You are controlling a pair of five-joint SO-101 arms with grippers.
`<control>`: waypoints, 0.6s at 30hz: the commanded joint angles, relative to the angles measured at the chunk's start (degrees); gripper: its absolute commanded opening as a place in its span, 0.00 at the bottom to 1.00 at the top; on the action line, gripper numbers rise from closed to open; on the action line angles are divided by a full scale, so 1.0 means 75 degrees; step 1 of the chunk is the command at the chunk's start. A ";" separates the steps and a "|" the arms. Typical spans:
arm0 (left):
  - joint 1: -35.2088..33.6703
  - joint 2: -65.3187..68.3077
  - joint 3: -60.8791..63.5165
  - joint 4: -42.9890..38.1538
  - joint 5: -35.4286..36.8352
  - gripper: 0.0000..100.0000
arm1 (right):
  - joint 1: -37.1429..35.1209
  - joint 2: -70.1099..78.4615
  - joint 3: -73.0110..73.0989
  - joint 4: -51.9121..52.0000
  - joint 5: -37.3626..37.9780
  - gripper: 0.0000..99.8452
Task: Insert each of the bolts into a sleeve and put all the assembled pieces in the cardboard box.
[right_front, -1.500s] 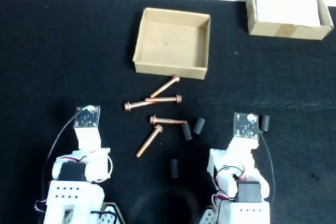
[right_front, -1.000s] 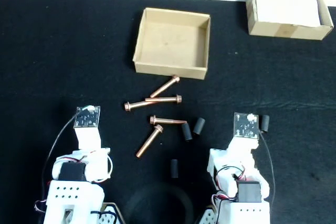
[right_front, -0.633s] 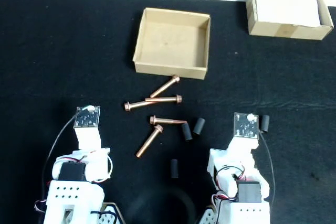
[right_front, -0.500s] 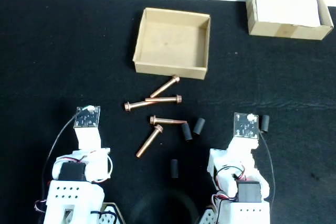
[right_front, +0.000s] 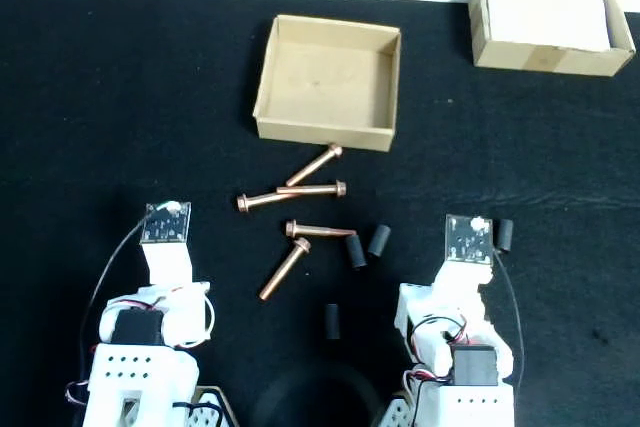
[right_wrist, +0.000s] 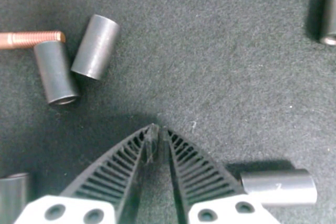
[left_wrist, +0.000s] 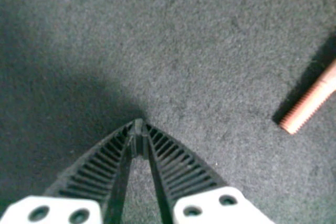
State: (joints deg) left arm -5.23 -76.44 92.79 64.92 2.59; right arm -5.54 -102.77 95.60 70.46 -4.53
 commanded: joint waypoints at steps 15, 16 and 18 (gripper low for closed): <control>-0.0088 0.0041 -0.0475 -0.1067 0.0012 0.01 | 0.0053 -0.0006 0.0920 0.0029 0.0012 0.01; -0.0193 0.0041 -0.0662 -0.1172 -0.0012 0.01 | 0.0053 -0.0006 0.0920 0.0029 0.0012 0.01; -0.0381 0.0041 -0.1155 -0.1266 -0.0012 0.01 | 0.0053 -0.0006 0.0920 0.0029 0.0012 0.01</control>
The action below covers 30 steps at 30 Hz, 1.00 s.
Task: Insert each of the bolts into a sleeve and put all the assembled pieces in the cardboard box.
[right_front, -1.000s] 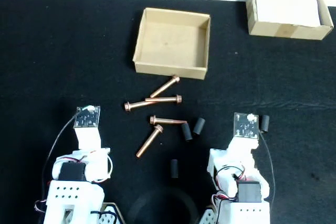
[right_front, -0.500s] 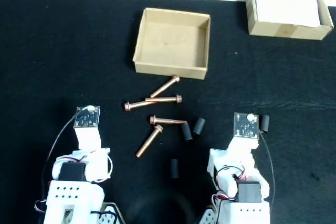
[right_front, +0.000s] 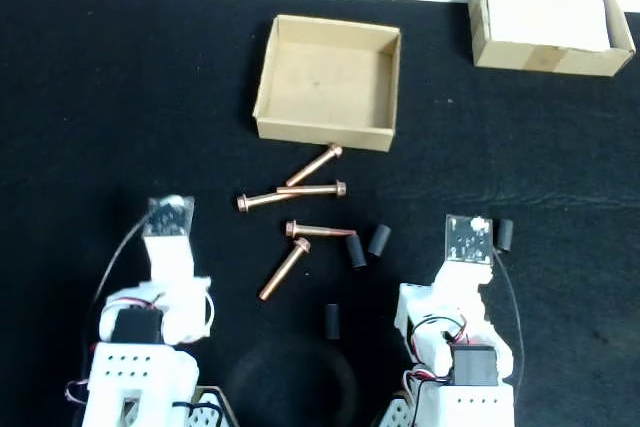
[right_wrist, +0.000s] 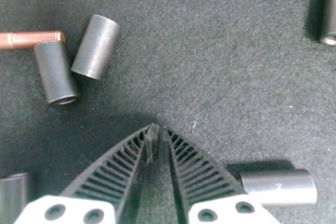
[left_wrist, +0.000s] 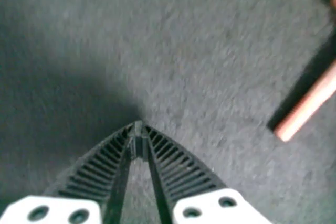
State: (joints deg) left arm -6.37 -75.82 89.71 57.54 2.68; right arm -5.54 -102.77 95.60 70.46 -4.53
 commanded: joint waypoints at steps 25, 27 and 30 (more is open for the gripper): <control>-0.1049 0.2256 -0.9547 0.5826 0.0797 0.01 | 0.0053 -0.0006 0.0920 0.0029 0.0012 0.01; -0.1049 0.2667 -0.9512 0.5826 0.0891 0.01 | 0.0053 -0.0006 0.0920 0.0029 0.0012 0.01; -0.0908 0.2995 -0.9477 0.5826 0.1512 0.01 | -0.0088 -0.0006 0.0944 -0.0006 0.0012 0.01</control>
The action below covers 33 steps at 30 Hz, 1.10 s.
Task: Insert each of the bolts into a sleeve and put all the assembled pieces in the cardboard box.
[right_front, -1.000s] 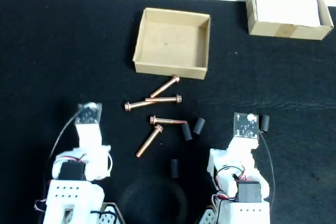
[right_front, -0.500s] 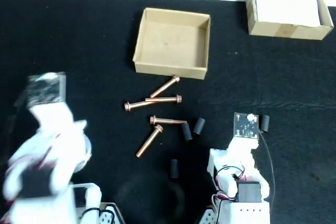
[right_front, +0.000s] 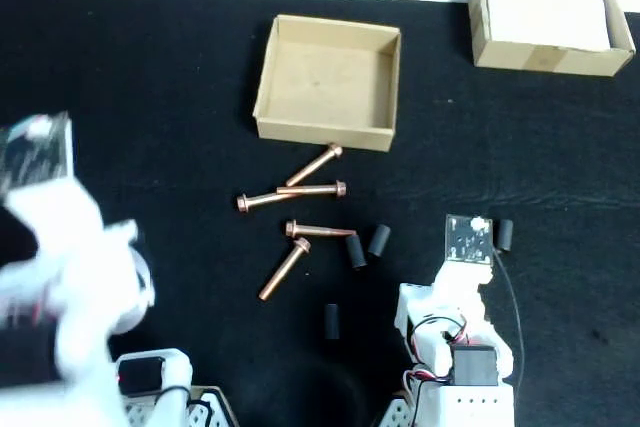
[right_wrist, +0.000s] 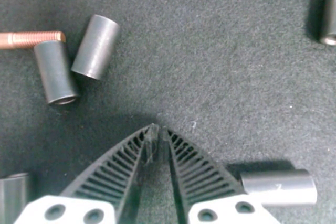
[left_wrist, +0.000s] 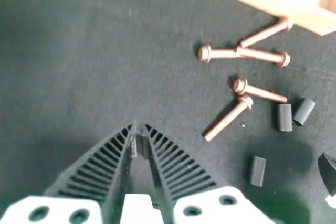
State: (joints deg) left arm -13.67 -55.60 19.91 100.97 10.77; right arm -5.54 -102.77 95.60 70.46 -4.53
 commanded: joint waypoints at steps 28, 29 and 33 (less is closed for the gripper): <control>0.2198 0.2667 -0.0205 0.0000 0.2157 0.29 | 0.1201 0.7156 -0.9360 0.4062 -0.0035 0.17; 0.2210 0.2960 -0.0346 0.0000 0.2462 0.29 | 0.1260 0.7285 -0.9606 0.4097 -0.0035 0.17; 0.2421 0.3768 -0.0733 0.0012 0.2989 0.29 | 0.2174 0.6851 -0.9664 0.4062 0.0012 0.17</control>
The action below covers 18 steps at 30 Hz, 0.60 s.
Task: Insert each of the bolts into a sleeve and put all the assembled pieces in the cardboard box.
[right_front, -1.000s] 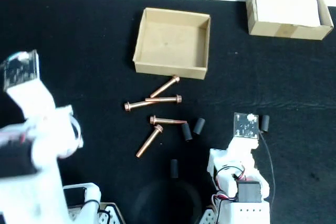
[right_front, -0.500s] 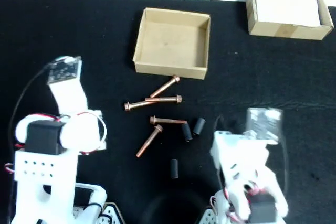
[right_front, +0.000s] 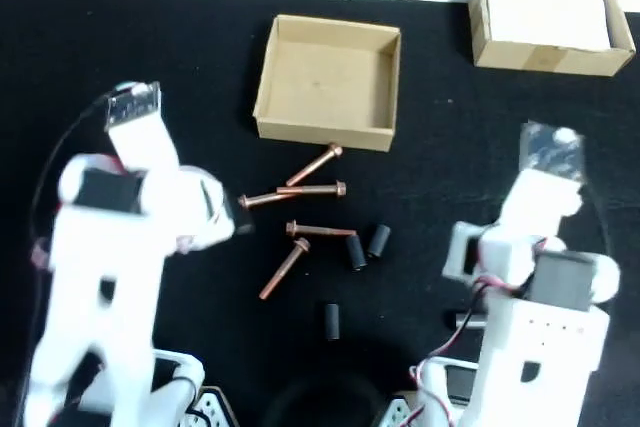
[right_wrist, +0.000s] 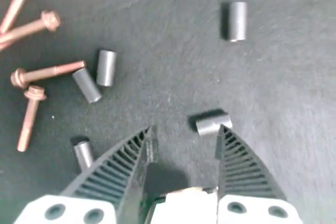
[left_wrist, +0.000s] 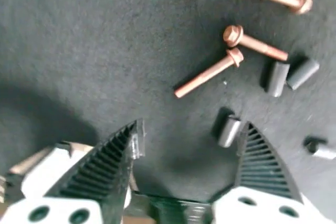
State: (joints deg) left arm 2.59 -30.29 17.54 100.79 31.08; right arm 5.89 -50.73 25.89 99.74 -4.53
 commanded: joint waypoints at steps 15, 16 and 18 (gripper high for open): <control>0.1670 0.0592 0.1307 -0.1758 0.0234 0.29 | 0.2456 -0.0733 0.3534 -0.4390 0.0129 0.15; 0.1670 0.0592 0.1448 -0.1934 0.0246 0.29 | 0.2608 -0.0651 0.3733 -0.4683 0.0457 0.11; 0.1682 0.0592 0.1541 -0.2110 0.0258 0.29 | 0.2702 -0.0416 0.4026 -0.5081 0.1137 0.00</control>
State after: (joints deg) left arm 14.37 -25.89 28.53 87.69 32.75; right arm 23.74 -55.47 53.93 66.33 -1.71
